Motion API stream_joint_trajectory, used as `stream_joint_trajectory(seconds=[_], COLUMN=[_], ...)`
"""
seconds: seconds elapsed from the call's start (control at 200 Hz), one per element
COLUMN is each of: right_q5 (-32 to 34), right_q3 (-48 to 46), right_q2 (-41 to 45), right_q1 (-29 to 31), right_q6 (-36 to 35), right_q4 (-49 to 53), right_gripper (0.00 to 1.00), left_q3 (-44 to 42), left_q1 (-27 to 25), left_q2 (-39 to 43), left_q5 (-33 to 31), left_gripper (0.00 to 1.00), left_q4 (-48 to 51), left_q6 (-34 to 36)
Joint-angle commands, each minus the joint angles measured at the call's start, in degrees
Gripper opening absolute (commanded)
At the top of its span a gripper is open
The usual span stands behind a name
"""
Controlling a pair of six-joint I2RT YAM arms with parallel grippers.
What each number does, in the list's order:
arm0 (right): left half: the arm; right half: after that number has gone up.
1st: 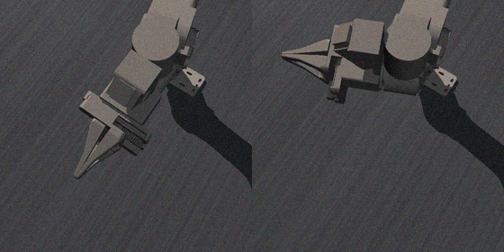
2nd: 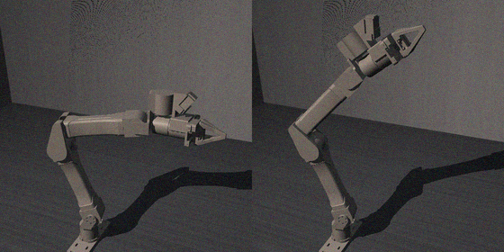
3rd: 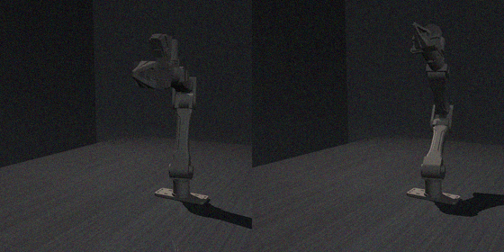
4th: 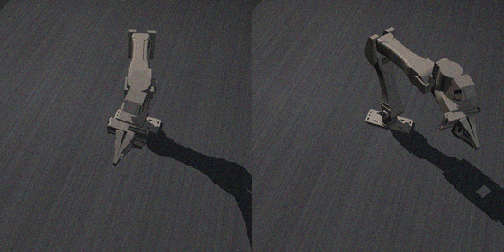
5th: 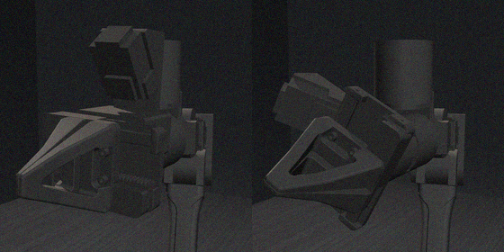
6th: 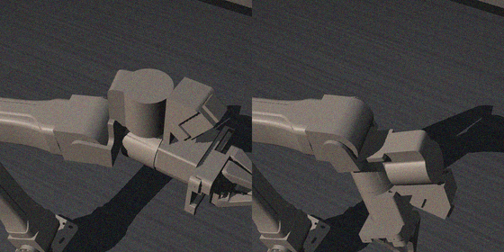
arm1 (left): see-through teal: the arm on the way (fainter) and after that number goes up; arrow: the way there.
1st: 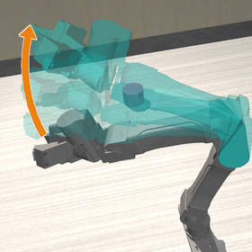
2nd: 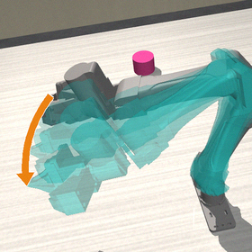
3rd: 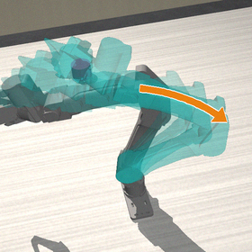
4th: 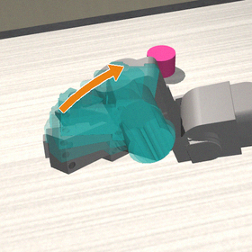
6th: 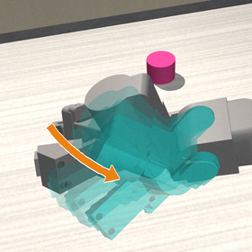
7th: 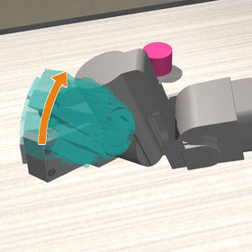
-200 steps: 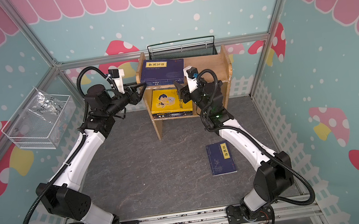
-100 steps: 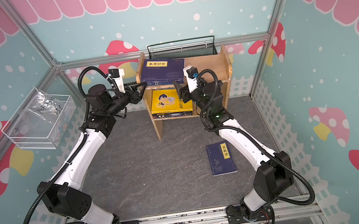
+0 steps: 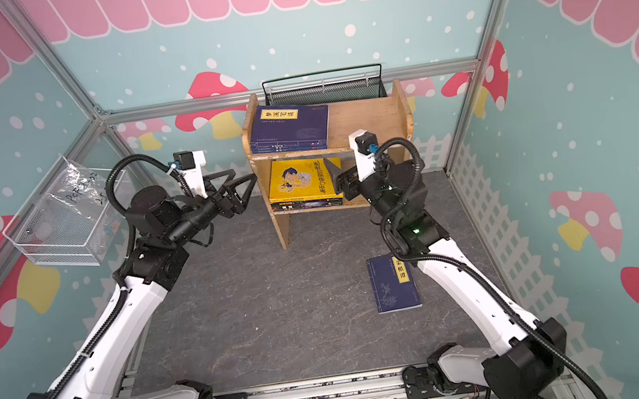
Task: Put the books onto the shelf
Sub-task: 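Withdraw both grippers from the shelf top toward the robot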
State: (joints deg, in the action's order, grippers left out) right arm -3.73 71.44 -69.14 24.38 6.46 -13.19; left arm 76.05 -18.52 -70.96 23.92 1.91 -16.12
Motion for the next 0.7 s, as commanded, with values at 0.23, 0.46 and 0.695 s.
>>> stream_joint_trajectory(seconds=[0.23,0.46,0.695], right_q5=[-2.54,-2.66,-1.59], right_q3=[6.46,13.32,14.74], right_q2=[-5.86,-13.86,-16.58], right_q1=[0.01,-0.45,-1.44], right_q6=[-1.58,-2.34,-1.33], right_q4=[1.09,1.15,0.25], right_gripper=[0.76,0.71,0.63], left_q3=[-4.29,-4.51,-4.77], left_q1=[-2.9,-2.83,-2.91], left_q2=[5.97,7.65,7.79], left_q5=[-3.38,-5.89,-7.33], left_gripper=[0.89,0.89,0.89], left_q4=[3.65,6.02,6.55], left_q6=[0.12,2.0,2.99])
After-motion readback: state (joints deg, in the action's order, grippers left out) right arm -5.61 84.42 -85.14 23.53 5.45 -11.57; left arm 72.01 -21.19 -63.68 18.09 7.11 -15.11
